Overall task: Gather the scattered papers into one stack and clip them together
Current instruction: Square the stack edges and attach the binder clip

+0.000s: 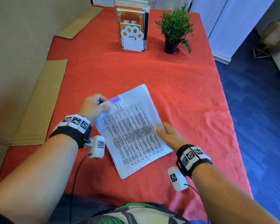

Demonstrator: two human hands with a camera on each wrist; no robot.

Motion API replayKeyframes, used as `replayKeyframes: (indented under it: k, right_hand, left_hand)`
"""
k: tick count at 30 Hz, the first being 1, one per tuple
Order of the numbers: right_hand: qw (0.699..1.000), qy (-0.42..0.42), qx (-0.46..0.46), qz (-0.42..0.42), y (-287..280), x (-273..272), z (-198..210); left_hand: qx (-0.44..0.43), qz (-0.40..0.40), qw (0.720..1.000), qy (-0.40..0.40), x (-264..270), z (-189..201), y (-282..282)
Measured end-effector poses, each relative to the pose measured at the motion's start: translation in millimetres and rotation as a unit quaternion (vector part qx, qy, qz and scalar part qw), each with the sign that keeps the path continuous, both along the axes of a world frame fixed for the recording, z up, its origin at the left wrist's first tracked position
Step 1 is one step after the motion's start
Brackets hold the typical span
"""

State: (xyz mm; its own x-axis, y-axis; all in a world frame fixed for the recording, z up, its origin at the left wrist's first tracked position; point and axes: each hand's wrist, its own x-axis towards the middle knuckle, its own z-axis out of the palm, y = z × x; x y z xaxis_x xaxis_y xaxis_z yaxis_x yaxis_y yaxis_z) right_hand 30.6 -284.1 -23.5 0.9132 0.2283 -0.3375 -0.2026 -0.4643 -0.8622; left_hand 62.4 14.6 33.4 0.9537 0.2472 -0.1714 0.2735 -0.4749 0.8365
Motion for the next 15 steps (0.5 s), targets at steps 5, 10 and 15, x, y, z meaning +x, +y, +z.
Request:
replayKeyframes:
  k: [5,10,15]
  right_hand:
    - [0.98,0.143,0.14,-0.013,-14,-21,-16]
    - [0.975,0.113,0.153,-0.114,-12,-13,-11]
    - [0.943,0.101,0.169,-0.267,-26,14,-17]
  left_hand:
    - [-0.062,0.059,0.996,0.012,14,7,22]
    - [-0.03,0.079,0.996,-0.01,21,3,16]
    - [0.051,0.026,0.998,0.03,9,-23,-5]
